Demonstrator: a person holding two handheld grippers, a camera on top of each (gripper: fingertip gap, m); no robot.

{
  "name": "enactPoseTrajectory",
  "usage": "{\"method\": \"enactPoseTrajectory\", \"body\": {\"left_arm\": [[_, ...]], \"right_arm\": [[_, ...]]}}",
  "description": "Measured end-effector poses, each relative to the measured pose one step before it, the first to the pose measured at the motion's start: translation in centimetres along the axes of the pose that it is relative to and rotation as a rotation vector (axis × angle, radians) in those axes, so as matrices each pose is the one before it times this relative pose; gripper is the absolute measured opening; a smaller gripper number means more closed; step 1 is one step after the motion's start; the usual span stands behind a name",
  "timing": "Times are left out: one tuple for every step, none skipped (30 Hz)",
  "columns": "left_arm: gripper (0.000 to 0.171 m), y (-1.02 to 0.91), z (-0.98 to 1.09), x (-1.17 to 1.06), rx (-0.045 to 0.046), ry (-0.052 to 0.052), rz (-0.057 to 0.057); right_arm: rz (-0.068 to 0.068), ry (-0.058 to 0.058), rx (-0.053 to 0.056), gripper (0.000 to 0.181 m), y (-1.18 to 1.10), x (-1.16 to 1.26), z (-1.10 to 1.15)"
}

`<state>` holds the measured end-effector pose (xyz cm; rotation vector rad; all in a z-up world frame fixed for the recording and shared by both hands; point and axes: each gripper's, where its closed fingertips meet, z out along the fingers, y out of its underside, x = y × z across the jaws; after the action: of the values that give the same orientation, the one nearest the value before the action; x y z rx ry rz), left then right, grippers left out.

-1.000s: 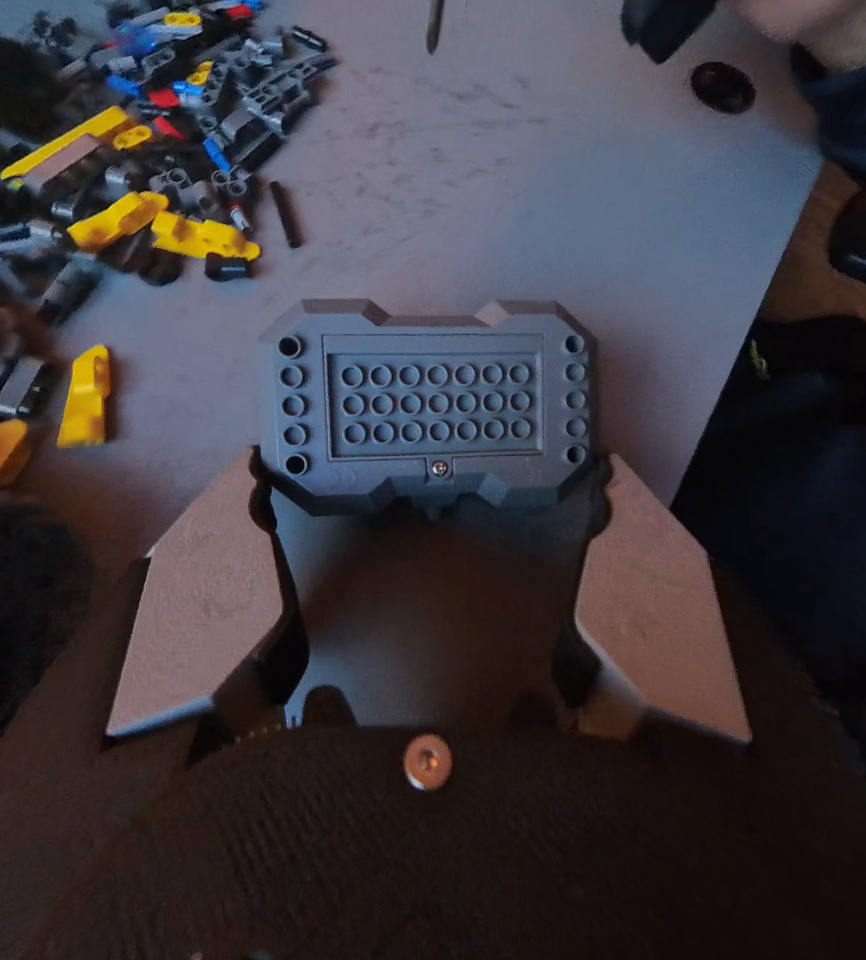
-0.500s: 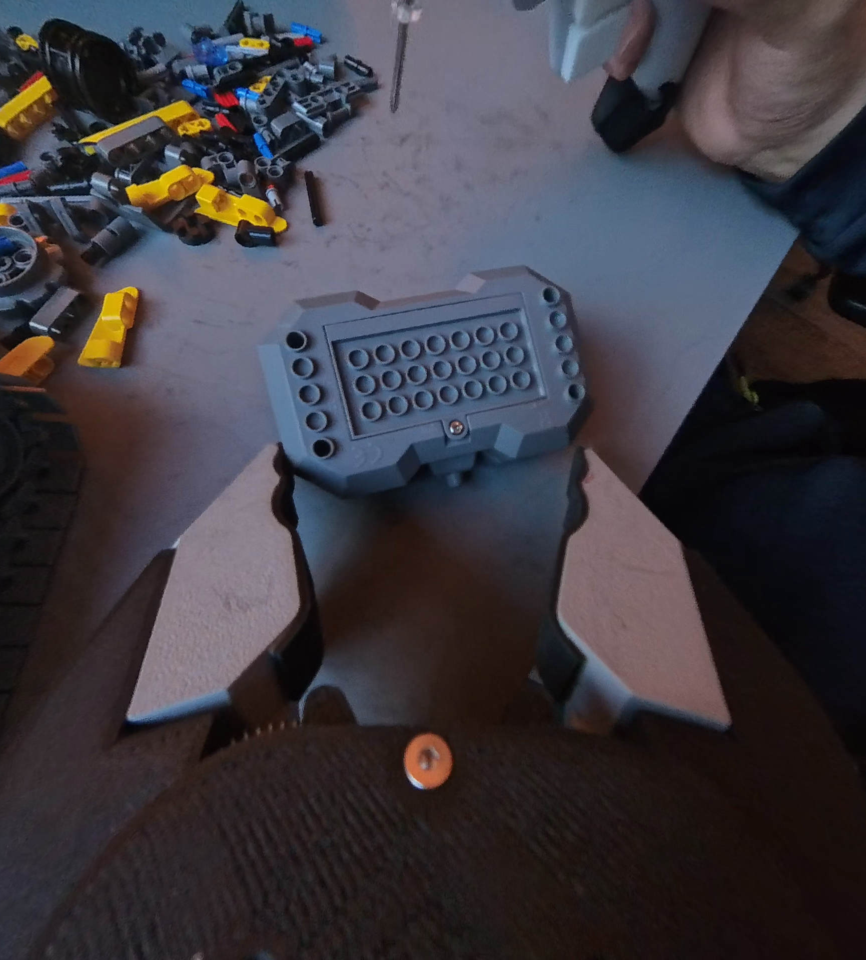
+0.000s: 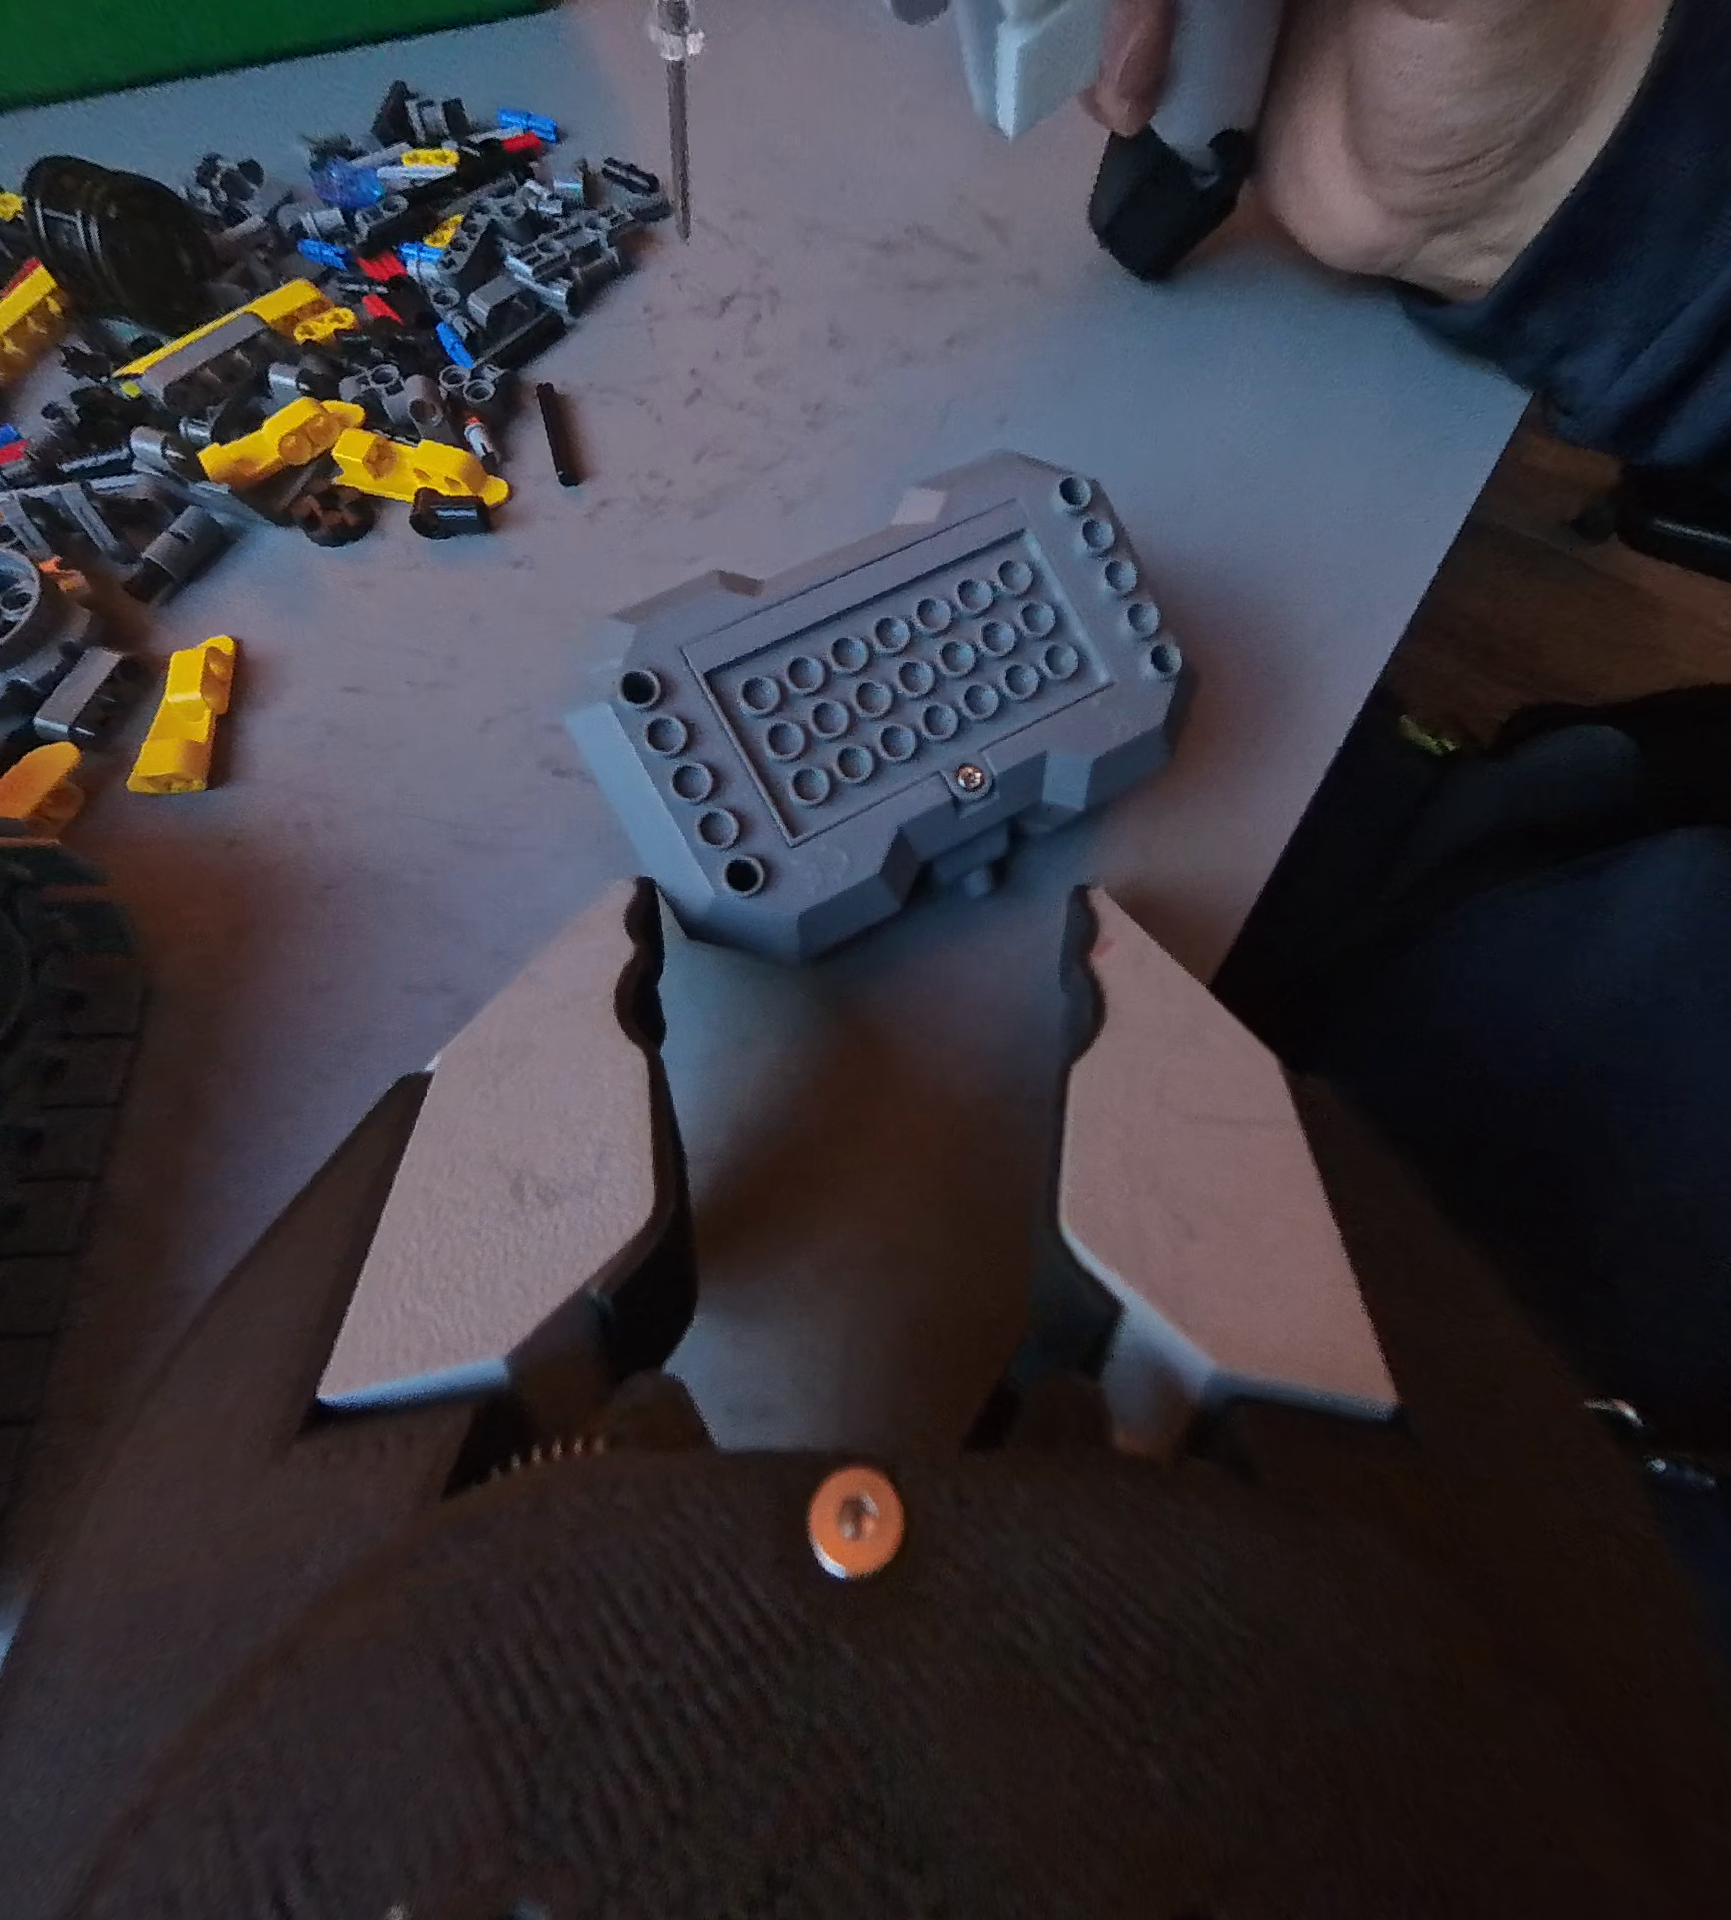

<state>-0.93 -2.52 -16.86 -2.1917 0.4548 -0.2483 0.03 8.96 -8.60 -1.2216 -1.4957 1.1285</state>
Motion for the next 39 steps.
{"method": "enactPoseTrajectory", "body": {"left_arm": [[0.072, -0.002, -0.071, 0.086, 0.00249, 0.0007, 0.0058], [0.067, -0.015, -0.106, 0.123, 0.00555, 0.0036, 0.0072], [0.059, 0.020, -0.136, 0.251, 0.00400, 0.0129, 0.0108], [0.048, 0.013, -0.169, 0.335, 0.00449, 0.0200, 0.0110], [0.039, -0.064, -0.233, 0.397, 0.00850, 0.0252, 0.0082], [0.034, -0.168, -0.298, 0.344, 0.01406, 0.0228, 0.0082], [0.034, -0.117, -0.333, 0.079, 0.00923, 0.0085, 0.0073], [0.034, -0.057, -0.359, -0.202, 0.00382, -0.0056, 0.0067], [0.037, -0.125, -0.370, -0.294, 0.00780, -0.0065, 0.0085], [0.041, -0.229, -0.362, -0.264, 0.01300, -0.0007, 0.0079], [0.044, -0.309, -0.359, -0.326, 0.01699, -0.0038, 0.0080], [0.048, -0.404, -0.310, -0.215, 0.01817, 0.0028, 0.0139], [0.054, -0.430, -0.196, -0.038, 0.01556, 0.0129, 0.0202], [0.057, -0.355, -0.089, -0.029, 0.01066, 0.0105, 0.0241], [0.059, -0.271, 0.020, 0.178, 0.00826, 0.0206, 0.0277], [0.059, -0.193, 0.113, 0.353, 0.00509, 0.0285, 0.0277], [0.059, -0.116, 0.194, 0.026, 0.00398, 0.0032, 0.0237], [0.060, -0.007, 0.257, 0.038, 0.00215, 0.0040, 0.0221], [0.061, 0.092, 0.287, 0.050, 0.00003, 0.0051, 0.0174], [0.063, 0.201, 0.260, -0.057, -0.00531, -0.0031, 0.0089], [0.063, 0.204, 0.209, 0.000, -0.00694, 0.0005, 0.0031], [0.064, 0.093, 0.092, 0.024, -0.00886, 0.0021, 0.0005], [0.065, -0.107, -0.006, -0.013, 0.00309, -0.0004, 0.0102], [0.065, -0.145, -0.070, 0.069, 0.00432, 0.0054, 0.0133], [0.065, -0.133, -0.077, 0.111, 0.00135, 0.0121, 0.0092], [0.068, -0.070, -0.070, 0.078, 0.00019, 0.0131, 0.0088], [0.073, 0.036, -0.064, 0.108, -0.00083, 0.0183, 0.0092], [0.076, 0.238, -0.078, 0.000, -0.00797, 0.0147, 0.0026], [0.078, 0.342, -0.187, -0.147, -0.00890, 0.0040, -0.0021], [0.078, 0.315, -0.369, -0.140, -0.00151, 0.0005, -0.0012], [0.078, 0.225, -0.643, 0.001, 0.00584, 0.0046, -0.0041], [0.078, 0.107, -0.941, 0.169, 0.01374, 0.0092, -0.0036], [0.077, -0.021, -1.219, 0.158, 0.02436, 0.0017, 0.0012], [0.076, -0.035, -1.485, 0.030, 0.02642, -0.0106, 0.0054], [0.076, 0.048, -1.852, -0.371, 0.02026, -0.0376, 0.0096], [0.072, 0.150, -2.340, -0.866, 0.01898, -0.0633, 0.0055], [0.064, 0.310, -2.774, -1.424, 0.02999, -0.0799, -0.0007], [0.050, 0.752, -3.018, -2.266, 0.02150, -0.1004, -0.0165], [0.042, 1.433, -3.026, -3.457, -0.01026, -0.1331, -0.0289]], "right_arm": [[0.0038, -0.0002, 0.0024, 0.008, -0.023, 0.043, -0.053], [0.0036, 0.0002, 0.0024, 0.008, -0.015, 0.060, -0.042], [0.0029, 0.0011, 0.0025, 0.008, -0.028, 0.059, -0.042], [0.0018, 0.0020, 0.0022, 0.008, -0.024, 0.057, -0.051], [0.0012, 0.0014, 0.0025, 0.008, -0.028, 0.042, -0.057], [0.0016, 0.0006, 0.0021, 0.008, -0.016, 0.019, -0.047], [0.0020, 0.0002, 0.0011, 0.008, -0.004, 0.024, -0.036], [0.0014, 0.0013, 0.0021, 0.008, -0.016, 0.031, -0.047], [0.0012, 0.0021, 0.0042, 0.008, -0.061, 0.073, -0.049], [0.0030, 0.0013, 0.0042, 0.008, -0.057, 0.078, -0.062], [0.0047, 0.0009, 0.0043, 0.008, -0.054, 0.109, -0.067], [0.0047, 0.0005, 0.0066, 0.008, -0.092, 0.101, -0.082], [0.0048, -0.0002, 0.0087, 0.008, -0.108, 0.077, -0.104], [0.0055, -0.0007, 0.0079, 0.008, -0.103, 0.078, -0.081], [0.0050, -0.0018, 0.0049, 0.008, -0.059, 0.060, -0.060], [0.0024, -0.0036, 0.0037, 0.007, -0.047, 0.014, -0.055], [0.0004, -0.0036, 0.0054, 0.008, -0.084, -0.031, -0.037], [-0.0002, -0.0020, 0.0056, 0.008, -0.068, -0.025, -0.031], [-0.0004, -0.0020, 0.0031, 0.008, -0.032, -0.038, 0.005], [-0.0008, -0.0021, 0.0001, 0.008, 0.023, -0.050, 0.038], [-0.0019, -0.0004, -0.0019, 0.008, 0.046, -0.026, 0.055], [-0.0034, 0.0042, -0.0020, 0.008, 0.047, 0.041, 0.065], [-0.0028, 0.0071, -0.0028, 0.008, 0.064, 0.101, 0.087], [0.0003, 0.0079, -0.0050, 0.008, 0.083, 0.123, 0.096], [0.0021, 0.0066, -0.0061, 0.008, 0.086, 0.114, 0.105], [0.0023, 0.0050, -0.0080, 0.008, 0.120, 0.089, 0.103], [0.0011, 0.0092, -0.0131, 0.008, 0.202, 0.129, 0.112], [-0.0035, 0.0181, -0.0107, 0.007, 0.146, 0.197, 0.040], [-0.0074, 0.0271, -0.0048, 0.007, 0.059, 0.291, -0.040], [-0.0047, 0.0287, -0.0031, 0.007, 0.055, 0.342, -0.072], [0.0031, 0.0286, -0.0076, 0.007, 0.141, 0.415, -0.064], [0.0062, 0.0333, -0.0090, 0.007, 0.154, 0.509, -0.075], [0.0039, 0.0350, -0.0063, 0.007, 0.109, 0.532, -0.076], [0.0011, 0.0360, -0.0073, 0.007, 0.127, 0.553, -0.061], [0.0016, 0.0354, -0.0093, 0.007, 0.158, 0.566, -0.028], [0.0050, 0.0298, -0.0078, 0.007, 0.129, 0.511, 0.004], [0.0086, 0.0233, -0.0056, 0.007, 0.101, 0.434, 0.024], [0.0110, 0.0216, -0.0052, 0.007, 0.107, 0.422, 0.031], [0.0121, 0.0211, -0.0042, 0.007, 0.057, 0.424, 0.060]]}}
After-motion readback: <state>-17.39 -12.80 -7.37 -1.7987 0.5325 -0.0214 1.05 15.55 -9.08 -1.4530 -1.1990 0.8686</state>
